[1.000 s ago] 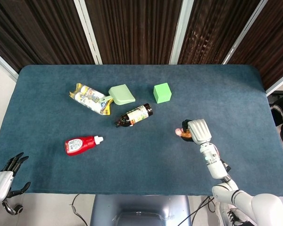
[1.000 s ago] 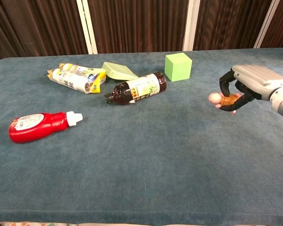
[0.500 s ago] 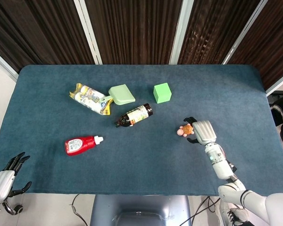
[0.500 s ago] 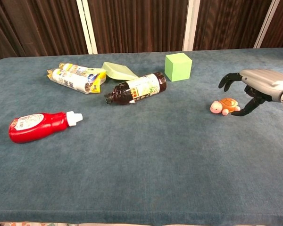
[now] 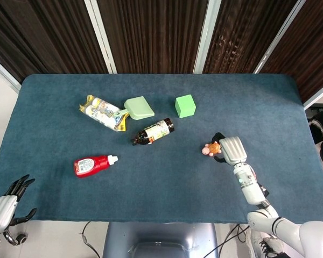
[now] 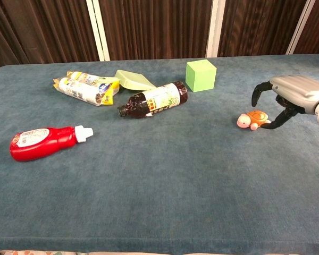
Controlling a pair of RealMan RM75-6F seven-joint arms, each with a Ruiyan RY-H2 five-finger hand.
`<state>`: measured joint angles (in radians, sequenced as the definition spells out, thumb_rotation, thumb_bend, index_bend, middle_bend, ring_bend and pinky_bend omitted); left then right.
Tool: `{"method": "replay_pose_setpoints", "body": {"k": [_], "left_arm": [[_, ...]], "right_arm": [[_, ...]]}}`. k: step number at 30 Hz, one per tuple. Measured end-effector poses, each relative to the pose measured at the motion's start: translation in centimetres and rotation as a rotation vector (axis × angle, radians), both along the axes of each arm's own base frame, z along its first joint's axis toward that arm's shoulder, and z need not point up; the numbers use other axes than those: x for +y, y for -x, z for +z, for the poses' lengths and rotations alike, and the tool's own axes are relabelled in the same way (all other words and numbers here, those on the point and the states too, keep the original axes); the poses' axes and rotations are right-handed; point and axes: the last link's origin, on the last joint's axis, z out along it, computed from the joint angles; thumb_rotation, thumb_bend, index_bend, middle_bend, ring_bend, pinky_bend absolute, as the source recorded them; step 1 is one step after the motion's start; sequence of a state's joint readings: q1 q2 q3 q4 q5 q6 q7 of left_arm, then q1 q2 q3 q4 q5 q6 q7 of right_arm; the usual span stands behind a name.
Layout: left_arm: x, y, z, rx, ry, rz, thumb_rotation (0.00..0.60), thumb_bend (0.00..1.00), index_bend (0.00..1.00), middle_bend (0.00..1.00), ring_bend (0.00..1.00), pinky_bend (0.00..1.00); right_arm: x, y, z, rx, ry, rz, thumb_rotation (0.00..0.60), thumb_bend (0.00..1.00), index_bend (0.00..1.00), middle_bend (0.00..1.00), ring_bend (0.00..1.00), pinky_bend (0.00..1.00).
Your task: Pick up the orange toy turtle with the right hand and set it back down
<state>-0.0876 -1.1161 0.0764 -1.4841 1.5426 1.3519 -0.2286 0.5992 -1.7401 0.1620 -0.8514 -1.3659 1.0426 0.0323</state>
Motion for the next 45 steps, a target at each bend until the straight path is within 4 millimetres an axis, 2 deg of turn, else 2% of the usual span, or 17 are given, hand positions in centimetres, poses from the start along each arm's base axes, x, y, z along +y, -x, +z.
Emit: {"method": "replay_pose_setpoints", "body": {"k": [14, 19, 21, 23, 25, 28, 34, 42, 45], "left_arm": [[-0.1, 0.2, 0.1, -0.002, -0.005, 0.006, 0.600, 0.30, 0.12, 0.00, 0.05, 0.38], [-0.3, 0.3, 0.1, -0.003, -0.005, 0.013, 0.600, 0.30, 0.12, 0.00, 0.05, 0.38], [-0.3, 0.3, 0.1, -0.004, -0.005, 0.013, 0.600, 0.30, 0.12, 0.00, 0.05, 0.38], [-0.3, 0.3, 0.1, -0.004, -0.005, 0.012, 0.600, 0.30, 0.12, 0.00, 0.05, 0.38], [-0.4, 0.3, 0.2, -0.005, -0.005, 0.012, 0.600, 0.30, 0.12, 0.00, 0.05, 0.38], [-0.4, 0.4, 0.2, -0.008, -0.005, 0.014, 0.600, 0.30, 0.12, 0.00, 0.05, 0.38], [-0.4, 0.4, 0.1, -0.010, -0.001, 0.014, 0.600, 0.30, 0.12, 0.00, 0.05, 0.38], [-0.5, 0.3, 0.1, -0.009, 0.001, 0.012, 0.600, 0.30, 0.12, 0.00, 0.05, 0.38], [-0.5, 0.4, 0.1, -0.009, -0.001, 0.013, 0.600, 0.30, 0.12, 0.00, 0.05, 0.38]], "right_arm": [[-0.5, -0.1, -1.2, 0.010, 0.001, 0.009, 0.600, 0.28, 0.69, 0.55, 1.00, 0.96], [-0.6, 0.2, -1.4, 0.026, -0.004, 0.011, 0.600, 0.44, 0.75, 0.59, 1.00, 0.97], [-0.5, 0.1, -1.5, 0.024, -0.004, 0.023, 0.600, 0.54, 0.77, 0.61, 1.00, 0.97], [-0.4, 0.0, -1.5, 0.019, 0.000, 0.036, 0.600, 0.70, 0.79, 0.63, 1.00, 0.98], [-0.3, -0.1, -1.4, 0.010, 0.007, 0.054, 0.600, 0.81, 0.81, 0.64, 1.00, 0.98], [-0.2, -0.1, -1.3, -0.009, 0.007, 0.066, 0.600, 0.90, 0.83, 0.65, 1.00, 0.98], [0.0, -0.3, -1.0, -0.055, 0.010, 0.088, 0.600, 0.97, 0.87, 0.67, 1.00, 0.99], [0.1, -0.3, -0.9, -0.072, 0.009, 0.098, 0.600, 0.97, 0.87, 0.67, 1.00, 0.99], [0.2, -0.2, -0.9, -0.067, 0.007, 0.093, 0.600, 0.97, 0.83, 0.67, 1.00, 0.99]]}}
